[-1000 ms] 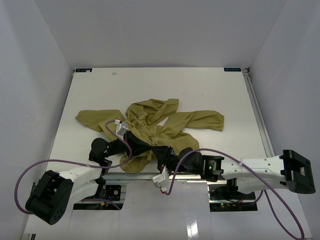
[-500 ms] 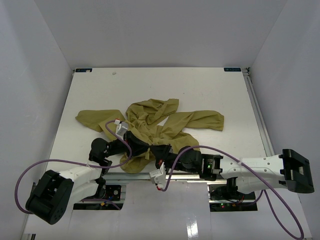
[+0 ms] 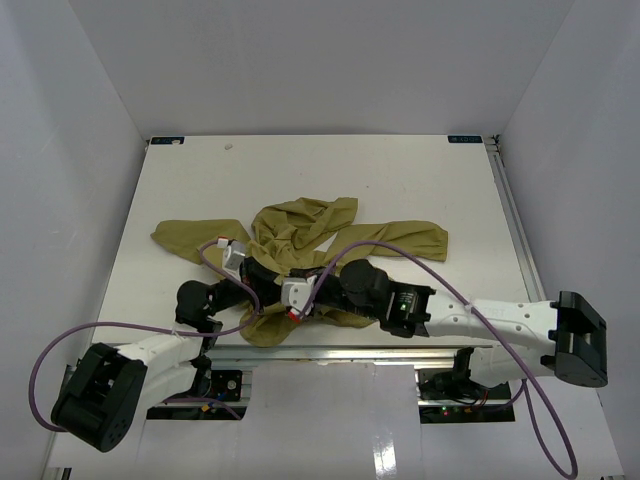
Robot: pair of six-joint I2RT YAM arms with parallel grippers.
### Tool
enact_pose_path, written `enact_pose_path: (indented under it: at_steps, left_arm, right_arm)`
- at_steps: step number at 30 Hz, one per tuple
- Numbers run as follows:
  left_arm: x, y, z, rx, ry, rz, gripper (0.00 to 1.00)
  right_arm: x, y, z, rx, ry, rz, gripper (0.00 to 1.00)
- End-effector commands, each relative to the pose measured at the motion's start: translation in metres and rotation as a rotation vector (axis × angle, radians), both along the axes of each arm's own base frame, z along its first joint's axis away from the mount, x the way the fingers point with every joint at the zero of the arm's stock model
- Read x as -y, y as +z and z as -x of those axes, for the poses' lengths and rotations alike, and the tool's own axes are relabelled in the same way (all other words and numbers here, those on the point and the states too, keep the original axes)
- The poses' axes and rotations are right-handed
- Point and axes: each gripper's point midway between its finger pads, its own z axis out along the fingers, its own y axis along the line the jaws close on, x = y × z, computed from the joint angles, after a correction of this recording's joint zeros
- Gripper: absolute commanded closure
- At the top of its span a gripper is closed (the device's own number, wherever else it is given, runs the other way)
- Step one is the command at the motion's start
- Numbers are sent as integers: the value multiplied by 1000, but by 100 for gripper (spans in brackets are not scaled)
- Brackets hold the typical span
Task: Zip up the jacket
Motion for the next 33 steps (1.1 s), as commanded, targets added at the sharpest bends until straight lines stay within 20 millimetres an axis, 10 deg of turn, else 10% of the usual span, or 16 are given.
enact_pose_path:
  at_steps: [1, 16, 24, 33]
  left_arm:
    - [1, -2, 31, 31, -124, -8, 100]
    - [-1, 4, 37, 45, -132, 14, 100]
    - [-2, -4, 31, -13, -91, 7, 100]
    - [-27, -16, -32, -61, 324, -2, 100]
  right_arm:
    - [15, 47, -58, -185, -208, -213, 92]
    - [37, 34, -150, -467, -384, -260, 92]
    - [108, 53, -259, -514, -549, -488, 92]
    - [223, 79, -360, -438, -744, -778, 92]
